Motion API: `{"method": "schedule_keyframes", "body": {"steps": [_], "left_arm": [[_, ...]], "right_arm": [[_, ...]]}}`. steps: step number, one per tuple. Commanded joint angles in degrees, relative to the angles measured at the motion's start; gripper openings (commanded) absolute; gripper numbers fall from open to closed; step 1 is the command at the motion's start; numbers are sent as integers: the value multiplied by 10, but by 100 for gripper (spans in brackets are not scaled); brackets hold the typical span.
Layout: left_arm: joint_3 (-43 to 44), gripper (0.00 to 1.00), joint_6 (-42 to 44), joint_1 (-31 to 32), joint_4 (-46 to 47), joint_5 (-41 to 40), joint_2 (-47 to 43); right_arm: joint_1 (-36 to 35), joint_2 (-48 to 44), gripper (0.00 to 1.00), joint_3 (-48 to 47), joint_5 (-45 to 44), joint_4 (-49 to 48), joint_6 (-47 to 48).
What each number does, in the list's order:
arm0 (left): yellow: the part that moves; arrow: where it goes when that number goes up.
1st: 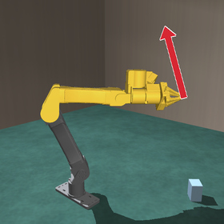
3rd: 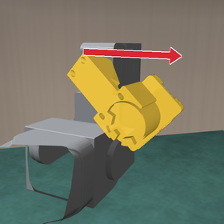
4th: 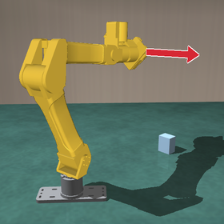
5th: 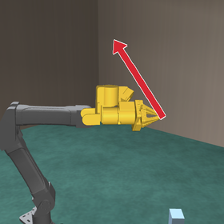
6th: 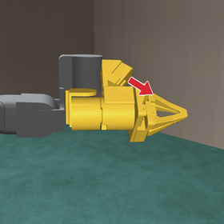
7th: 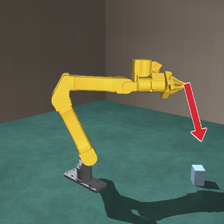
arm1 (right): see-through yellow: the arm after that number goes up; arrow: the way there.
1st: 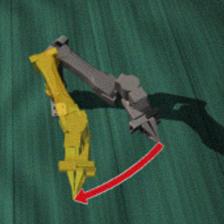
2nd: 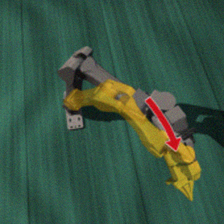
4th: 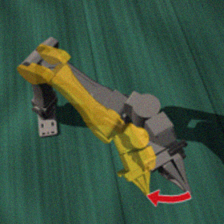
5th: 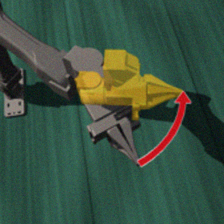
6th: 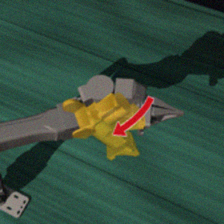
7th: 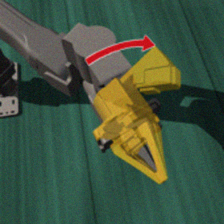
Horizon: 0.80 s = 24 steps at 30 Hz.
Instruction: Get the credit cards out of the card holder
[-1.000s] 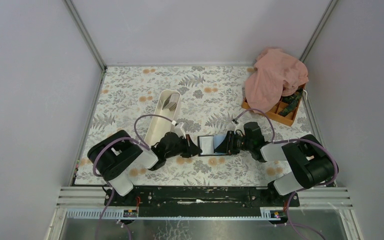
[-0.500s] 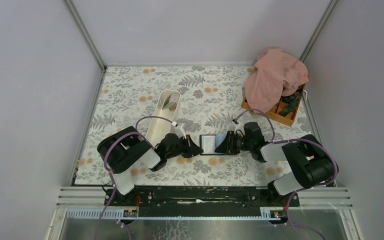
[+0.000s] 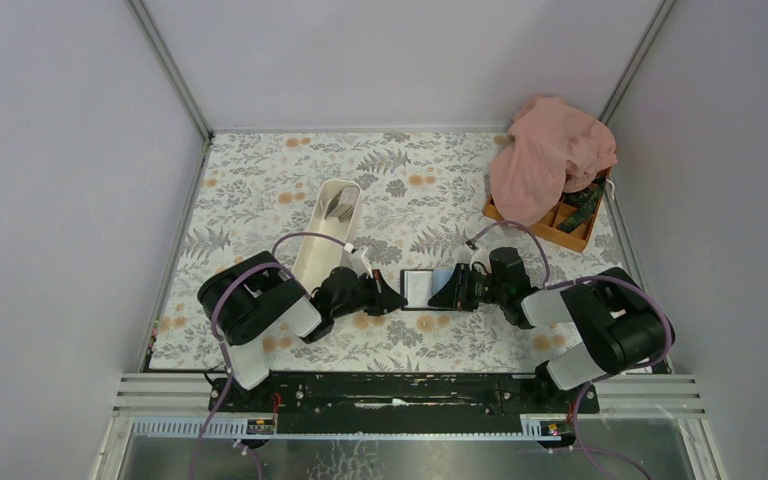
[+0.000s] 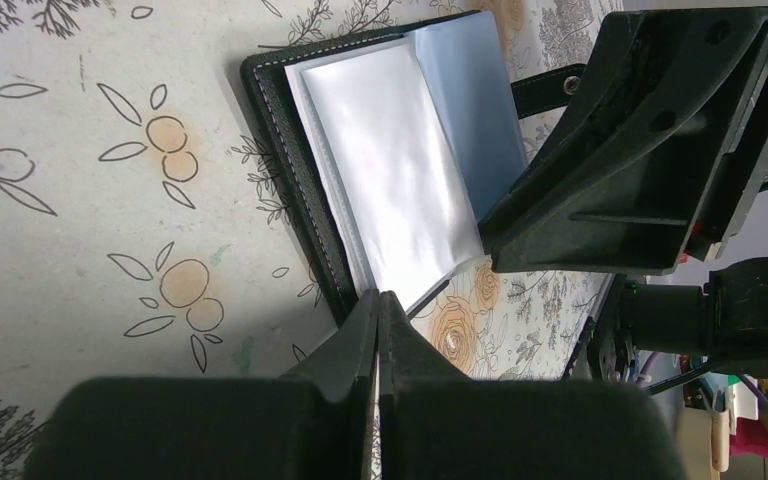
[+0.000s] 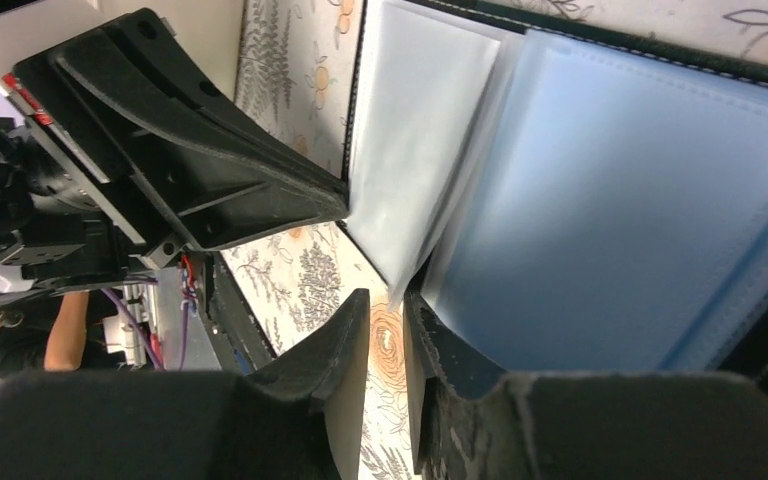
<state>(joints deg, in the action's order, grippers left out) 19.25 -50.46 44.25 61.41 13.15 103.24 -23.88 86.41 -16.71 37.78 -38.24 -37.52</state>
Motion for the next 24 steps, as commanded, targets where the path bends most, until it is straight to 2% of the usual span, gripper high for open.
{"method": "schedule_keyframes", "body": {"steps": [1, 6, 8, 14, 17, 24], "left_arm": [[-5, 0, 12, -1, -12, -1, 16], [-4, 0, 11, -1, -10, 2, 21], [-5, 0, 10, -1, -7, 4, 21], [0, 0, 10, -1, -8, 7, 20], [4, 0, 11, -1, -8, 10, 24], [6, 0, 11, -1, -2, 17, 29]], "right_arm": [[0, 15, 27, 8, 51, -103, -40], [0, 35, 27, 16, 70, -156, -72], [0, 26, 27, 17, 56, -141, -65], [0, -55, 29, -23, -64, 112, 46], [0, -69, 38, -32, -81, 154, 61], [-14, -32, 62, -33, -82, 138, 50]]}}
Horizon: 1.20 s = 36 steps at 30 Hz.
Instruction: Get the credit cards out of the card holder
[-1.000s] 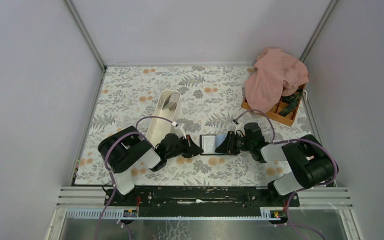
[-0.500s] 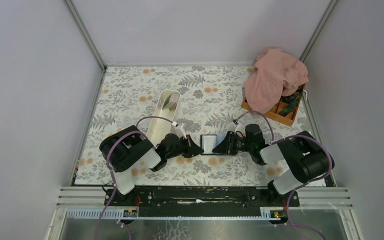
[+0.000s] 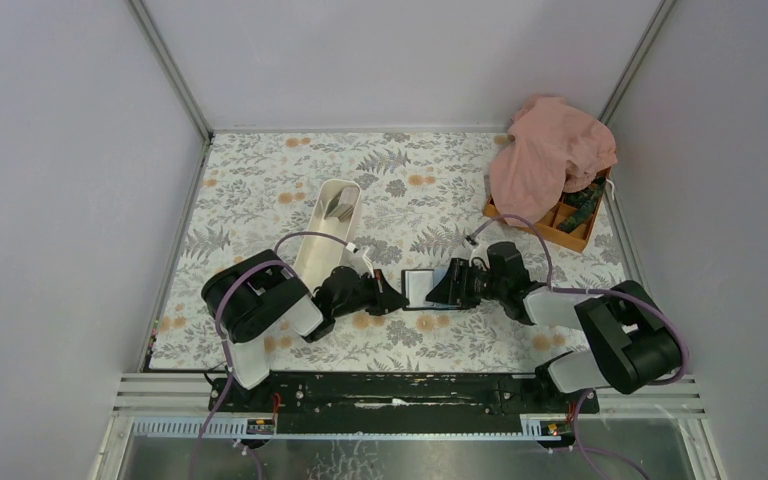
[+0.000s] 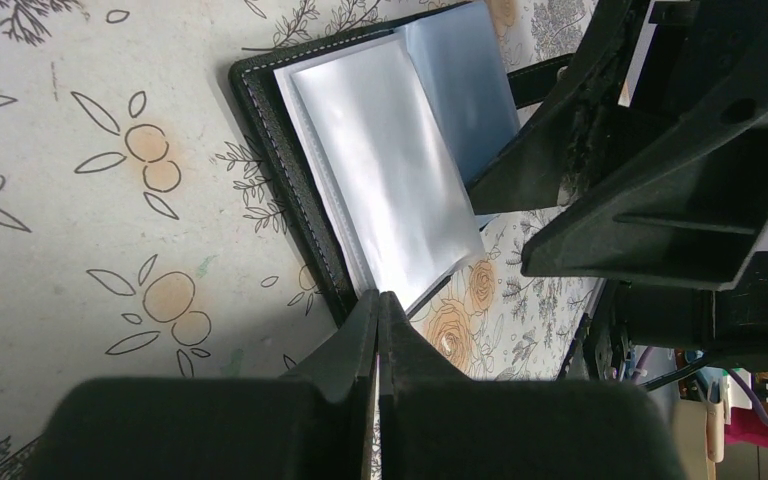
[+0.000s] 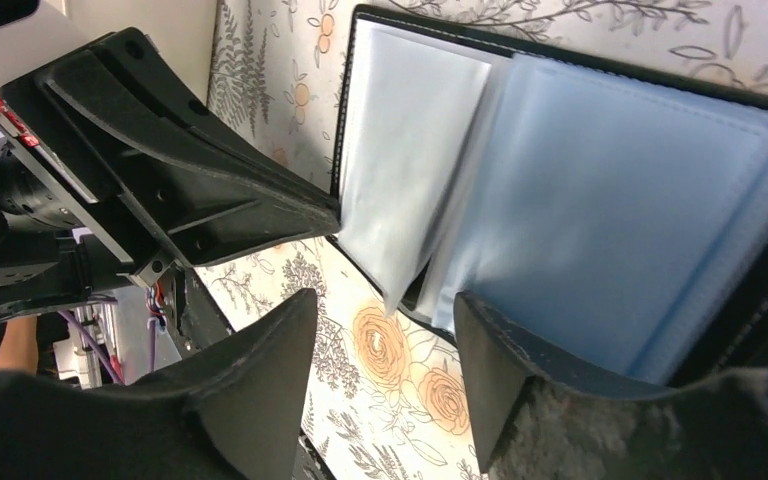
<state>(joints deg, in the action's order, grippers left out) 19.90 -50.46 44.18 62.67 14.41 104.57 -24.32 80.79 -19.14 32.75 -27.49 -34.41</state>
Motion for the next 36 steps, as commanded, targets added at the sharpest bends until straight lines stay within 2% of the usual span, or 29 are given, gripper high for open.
{"method": "schedule_keyframes", "body": {"steps": [1, 6, 10, 17, 20, 23, 36], "left_arm": [[-1, 0, 11, 0, -15, 4, 15], [-5, 0, 12, -1, -12, 3, 14], [-8, 0, 12, -1, -3, 5, 19], [-16, 0, 8, -1, 9, 6, 21], [-14, 0, 9, -1, 8, 7, 21], [-12, 0, 9, -1, 11, 11, 26], [-10, 0, 4, -1, 26, 22, 42]], "right_arm": [[-13, 28, 64, -11, -35, 30, 18], [-37, 43, 68, -26, -49, 33, 11], [-43, 48, 68, -18, -28, -11, -16], [-43, 32, 67, -4, -14, -52, -38], [-43, 29, 63, -4, 1, -65, -45], [-43, 36, 58, 1, 26, -103, -66], [-43, 123, 56, 15, 60, -314, -161]]}}
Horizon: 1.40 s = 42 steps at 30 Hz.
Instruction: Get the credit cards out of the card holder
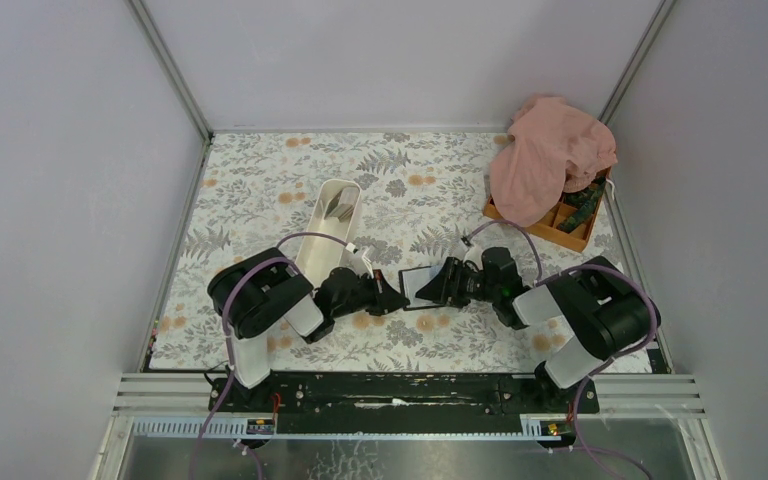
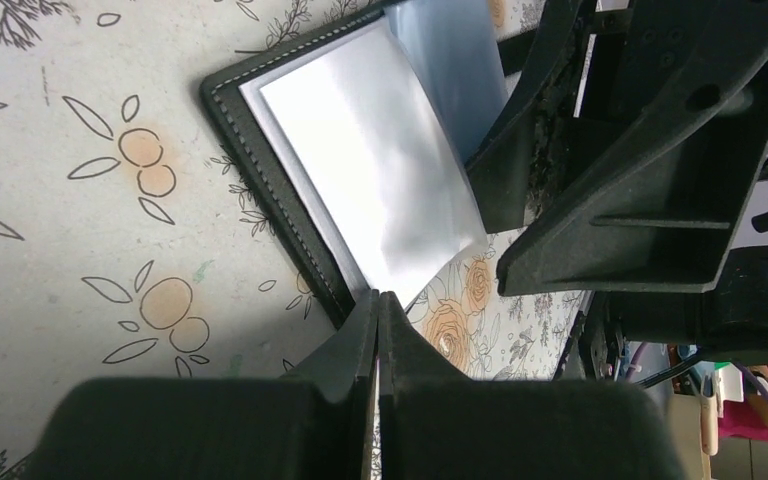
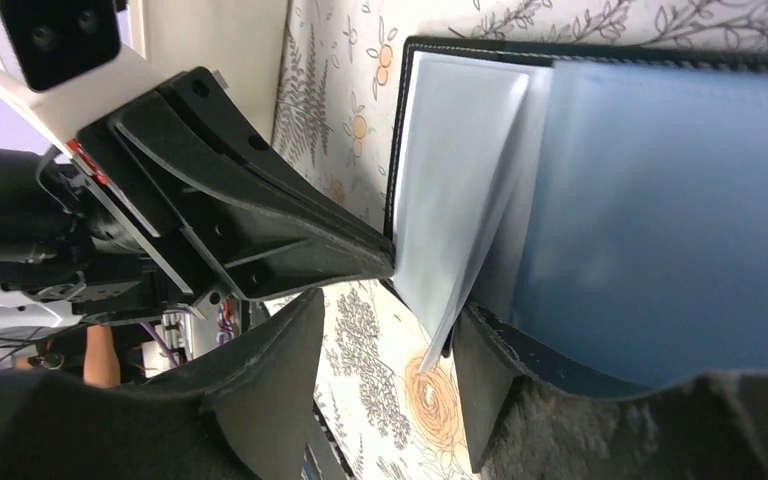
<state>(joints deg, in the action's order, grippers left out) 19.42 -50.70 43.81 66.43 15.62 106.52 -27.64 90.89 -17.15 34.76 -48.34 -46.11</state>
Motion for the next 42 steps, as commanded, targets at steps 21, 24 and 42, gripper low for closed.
{"method": "schedule_keyframes", "body": {"steps": [21, 24, 42], "left_arm": [[-11, 0, 3, -16, 10, 27, 32], [-19, 0, 0, -25, 15, 28, 28], [-22, 0, -51, -61, 109, 81, 91]], "right_arm": [[-36, 155, 53, -38, 45, -241, -100], [-35, 127, 53, -38, 36, -193, -73], [26, 64, 50, -12, 51, -107, -27]]}}
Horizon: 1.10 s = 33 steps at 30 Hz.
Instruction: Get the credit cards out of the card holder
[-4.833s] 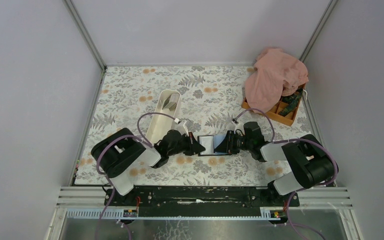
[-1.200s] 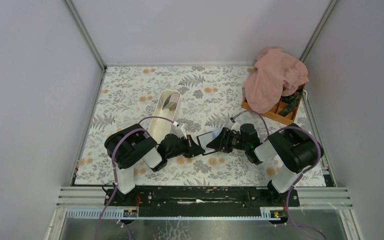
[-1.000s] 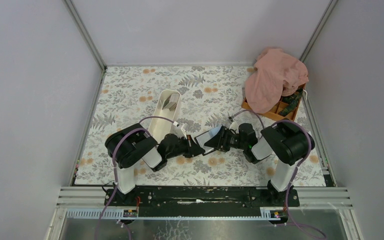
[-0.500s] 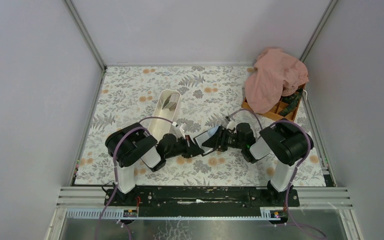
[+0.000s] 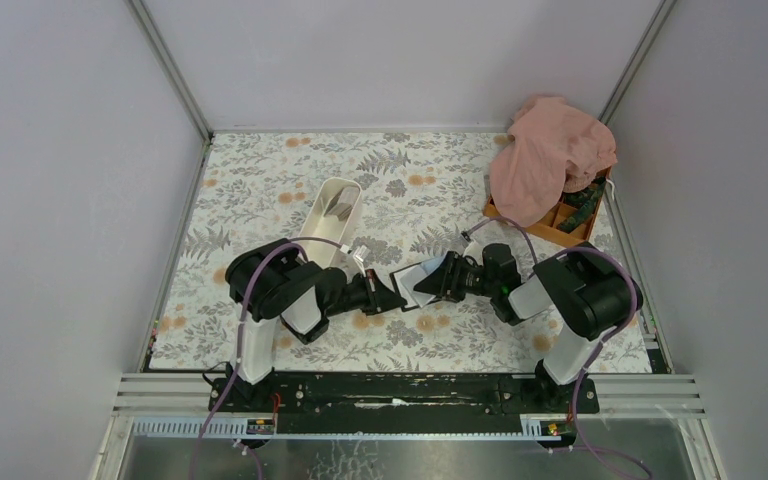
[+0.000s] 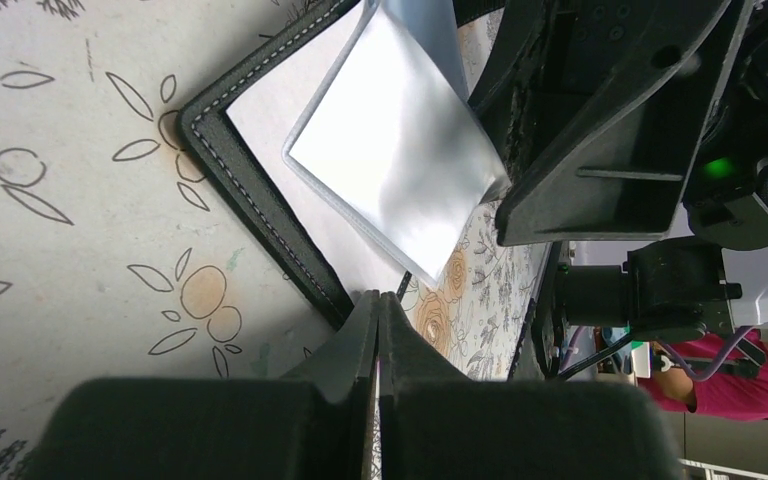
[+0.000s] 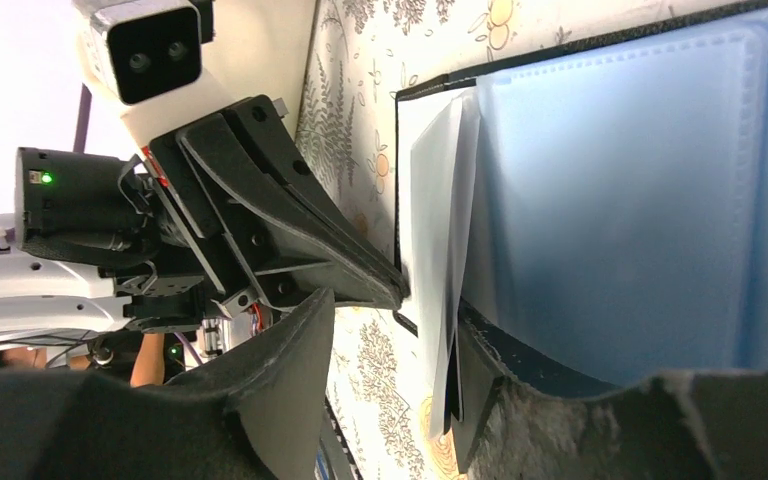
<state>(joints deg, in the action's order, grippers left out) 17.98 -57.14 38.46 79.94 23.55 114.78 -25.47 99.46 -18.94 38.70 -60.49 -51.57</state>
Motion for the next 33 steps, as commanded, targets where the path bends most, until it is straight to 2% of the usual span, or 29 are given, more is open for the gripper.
{"method": "schedule_keyframes", "body": {"steps": [1, 8, 16, 22, 33], "left_arm": [[-5, 0, 18, -7, -36, 0, 2], [8, 0, 17, -7, -38, 15, -33], [64, 0, -10, -5, -29, 41, -50], [110, 0, -8, -5, -47, 34, -4], [91, 0, 19, -6, -110, 31, 40]], "right_arm": [[5, -24, 50, 7, 10, 22, 31], [16, -37, 48, 15, 11, 36, 38], [16, -26, 50, 15, 22, 18, 30], [16, -30, 51, 22, 26, 3, 20], [19, -39, 51, 14, 18, 29, 30]]}}
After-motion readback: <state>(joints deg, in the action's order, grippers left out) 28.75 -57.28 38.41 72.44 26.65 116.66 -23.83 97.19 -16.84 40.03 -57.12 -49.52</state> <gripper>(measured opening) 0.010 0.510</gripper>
